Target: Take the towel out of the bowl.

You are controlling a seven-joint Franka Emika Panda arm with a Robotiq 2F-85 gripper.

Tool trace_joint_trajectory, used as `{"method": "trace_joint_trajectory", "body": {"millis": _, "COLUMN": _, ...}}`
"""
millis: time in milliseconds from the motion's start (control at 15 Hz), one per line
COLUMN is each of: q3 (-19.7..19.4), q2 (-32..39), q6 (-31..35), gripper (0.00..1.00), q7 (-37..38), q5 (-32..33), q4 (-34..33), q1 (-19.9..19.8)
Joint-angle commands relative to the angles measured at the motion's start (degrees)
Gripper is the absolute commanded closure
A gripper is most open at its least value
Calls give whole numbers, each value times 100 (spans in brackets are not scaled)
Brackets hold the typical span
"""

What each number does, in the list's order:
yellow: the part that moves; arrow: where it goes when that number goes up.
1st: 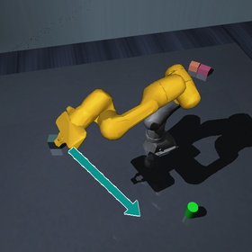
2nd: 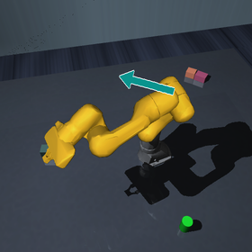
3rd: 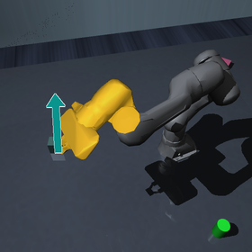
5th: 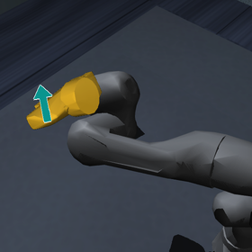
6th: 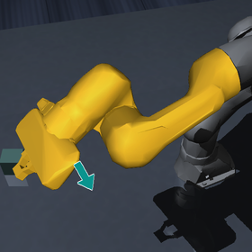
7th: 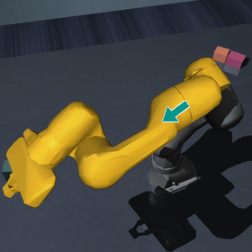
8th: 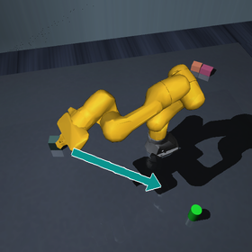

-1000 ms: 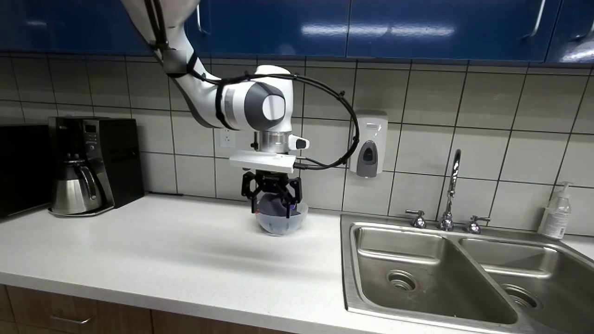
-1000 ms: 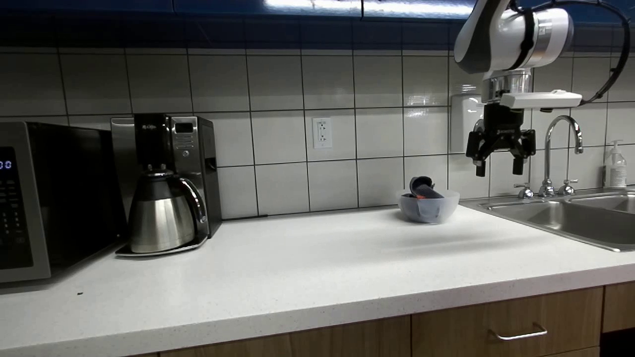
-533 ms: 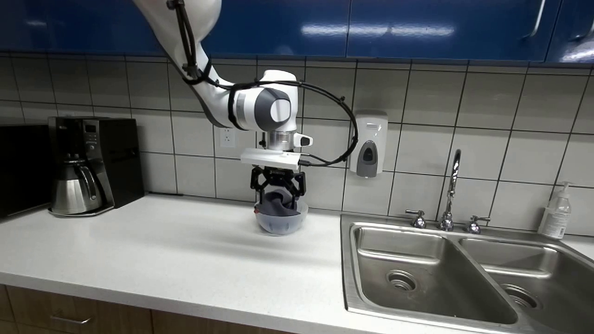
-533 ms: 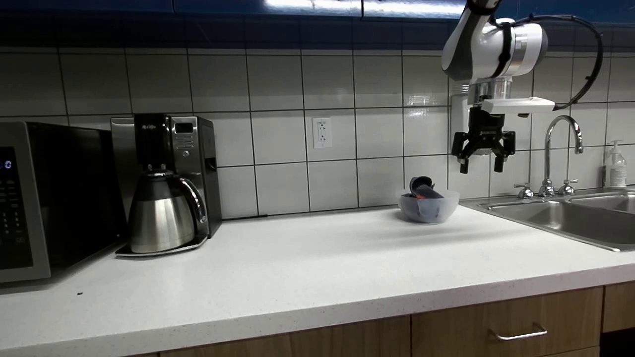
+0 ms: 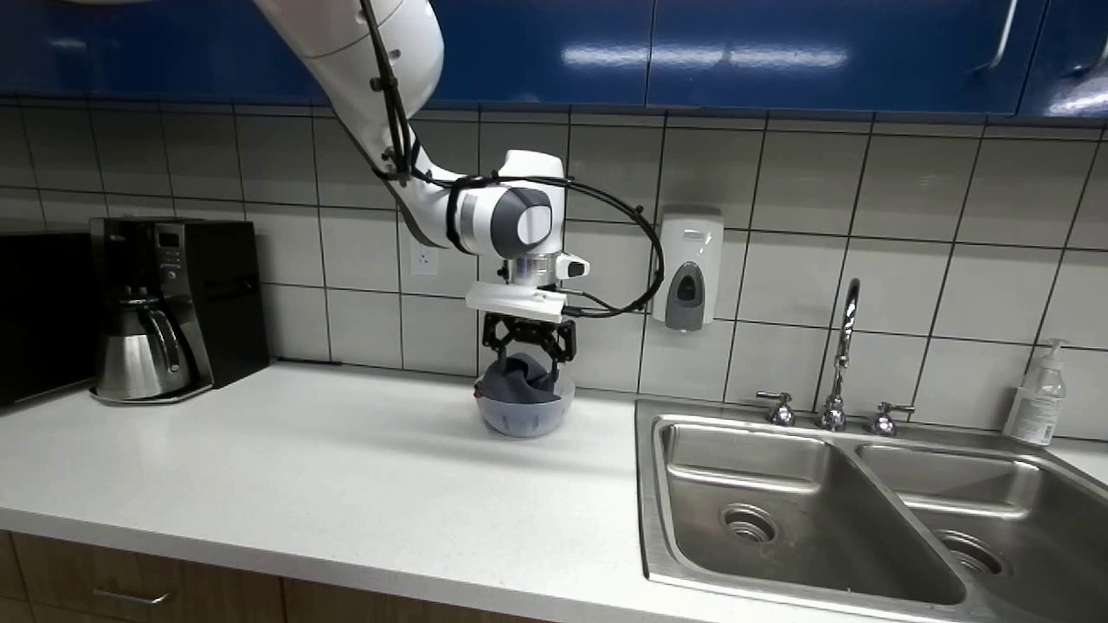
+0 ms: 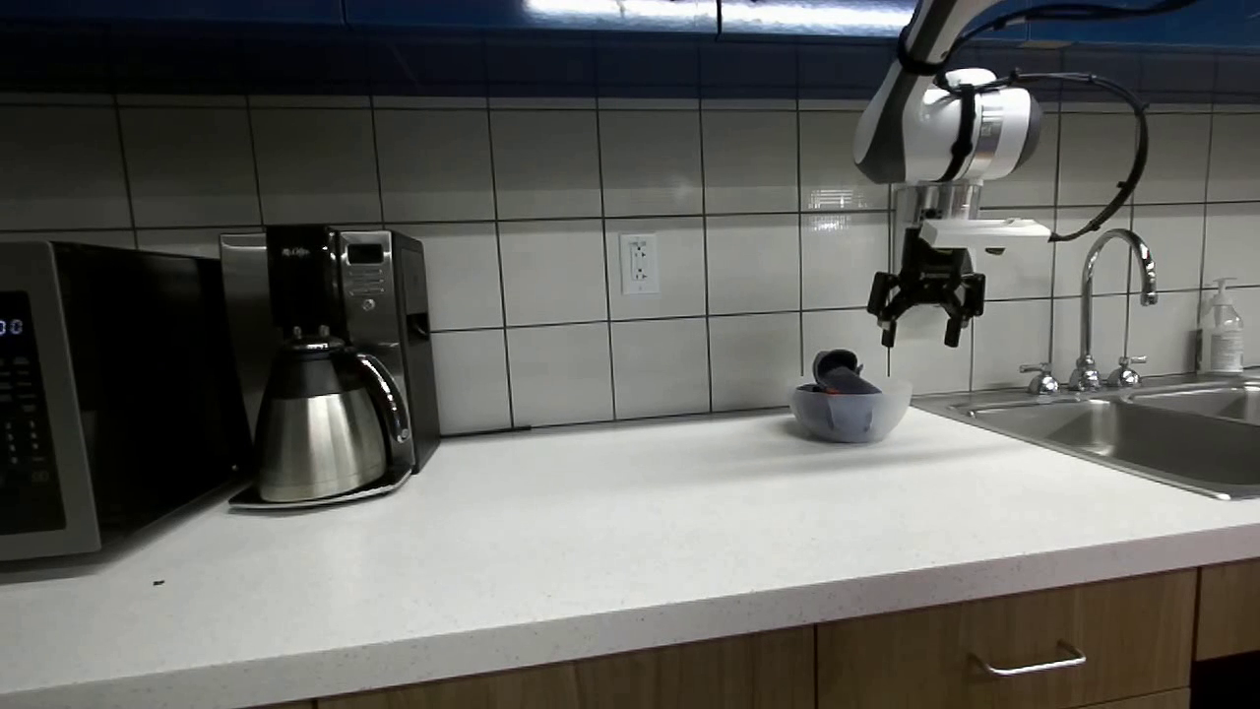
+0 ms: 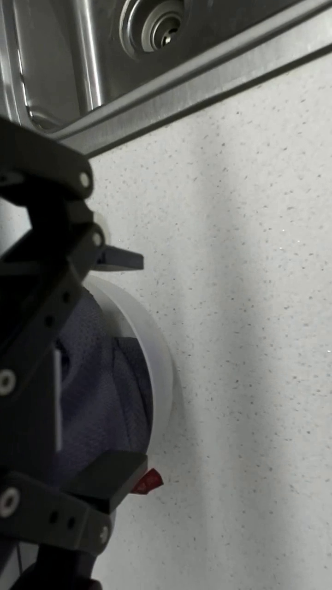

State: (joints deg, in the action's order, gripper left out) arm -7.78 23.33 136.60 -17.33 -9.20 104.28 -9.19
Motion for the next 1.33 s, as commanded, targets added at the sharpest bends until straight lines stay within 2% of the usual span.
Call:
{"method": "trace_joint_trajectory", "body": {"millis": 0, "q3": 255, "q2": 634, "q6": -34, "gripper": 0, "q7": 148, "q5": -142, "q4": -831, "q1": -265}}
{"method": "trace_joint_trajectory", "body": {"millis": 533, "q3": 583, "q2": 1696, "q6": -264, "gripper": 0, "q7": 284, "q5": -215, "q4": -2230, "q1": -459}}
{"method": "trace_joint_trajectory", "body": {"millis": 600, "q3": 512, "q2": 1368, "q6": -16, "gripper": 0, "q7": 223, "q5": -56, "q4": -1669, "q1": -397}}
{"method": "trace_joint_trajectory", "body": {"millis": 1267, "q3": 531, "q2": 1466, "q6": -6, "gripper": 0, "q7": 225, "q5": -46, "q4": -1738, "q1": -402}}
